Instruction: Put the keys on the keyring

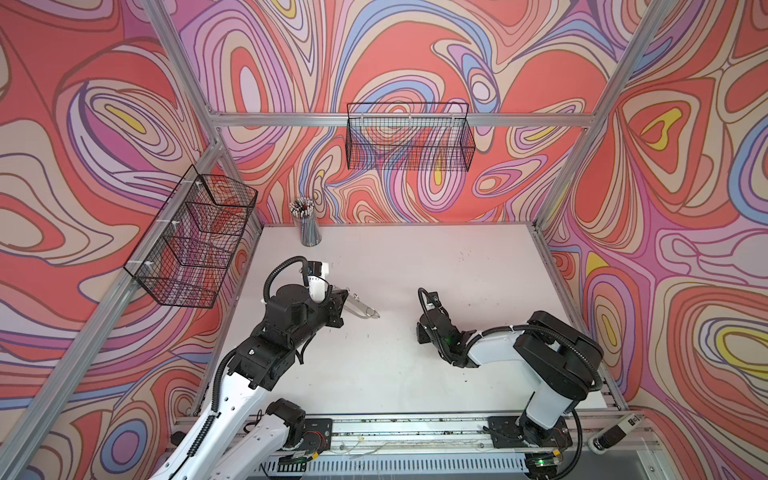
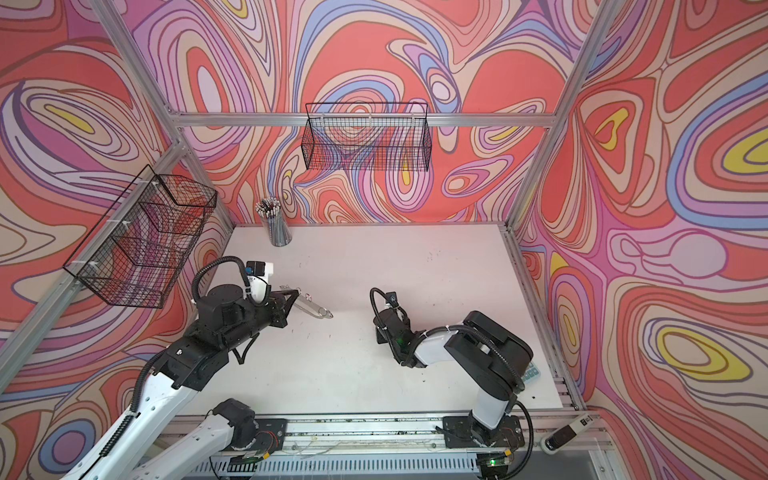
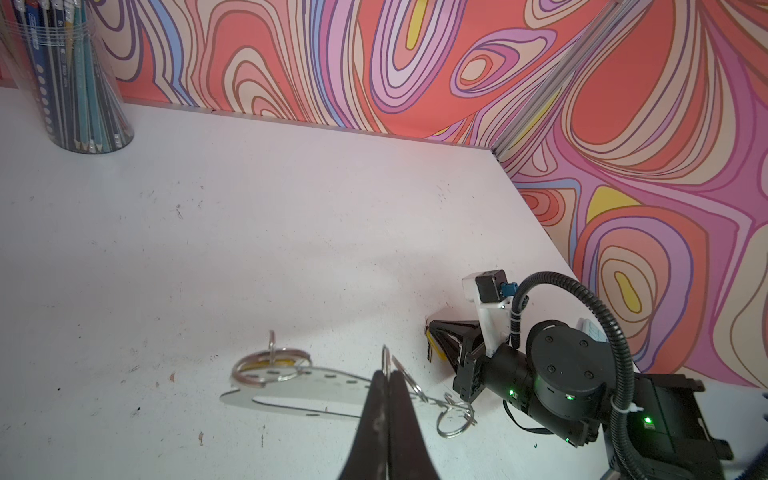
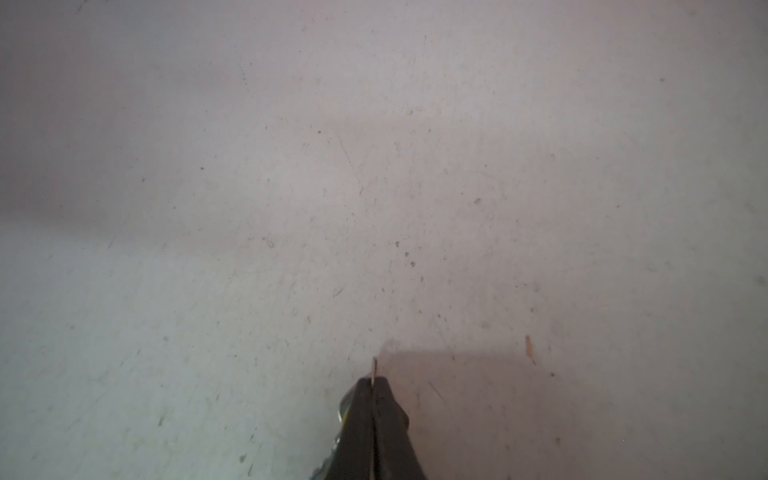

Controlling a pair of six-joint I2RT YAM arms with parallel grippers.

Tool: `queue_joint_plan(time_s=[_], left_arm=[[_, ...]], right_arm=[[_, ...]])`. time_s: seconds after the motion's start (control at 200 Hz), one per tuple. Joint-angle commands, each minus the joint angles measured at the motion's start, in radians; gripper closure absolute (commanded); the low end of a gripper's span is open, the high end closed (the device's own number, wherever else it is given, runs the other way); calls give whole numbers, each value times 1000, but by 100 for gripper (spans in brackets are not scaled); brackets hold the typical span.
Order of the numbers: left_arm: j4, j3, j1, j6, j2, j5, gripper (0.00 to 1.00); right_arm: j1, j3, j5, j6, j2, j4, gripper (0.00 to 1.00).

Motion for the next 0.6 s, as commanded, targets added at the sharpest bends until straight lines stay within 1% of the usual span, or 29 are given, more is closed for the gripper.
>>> queue_joint_plan(time_s=[0.0, 0.12, 0.22, 0.31, 0.336, 0.481, 0.541, 0.596], left_arm=[[35, -12, 6, -4, -8, -2, 100], [39, -9, 8, -3, -5, 17, 100], [31, -2, 9, 1, 4, 30, 100], [30, 4, 9, 2, 8, 44, 100], [30, 4, 8, 4, 8, 47, 100], [30, 4, 9, 5, -2, 61, 100], [35, 3, 10, 7, -6, 77, 100], [41, 6, 8, 8, -5, 97, 100]], right_arm=[[6, 0, 10, 35, -36, -20, 93], [6, 48, 3, 46, -95, -155, 79], [5, 131, -22, 48, -116, -328, 73], [1, 255, -59, 22, -98, -520, 72], [-3, 289, -72, 19, -88, -584, 70], [-68, 520, -219, -28, 1, -887, 71], [-95, 606, -273, -56, 25, -989, 72], [-114, 682, -322, -85, 84, -1074, 73]])
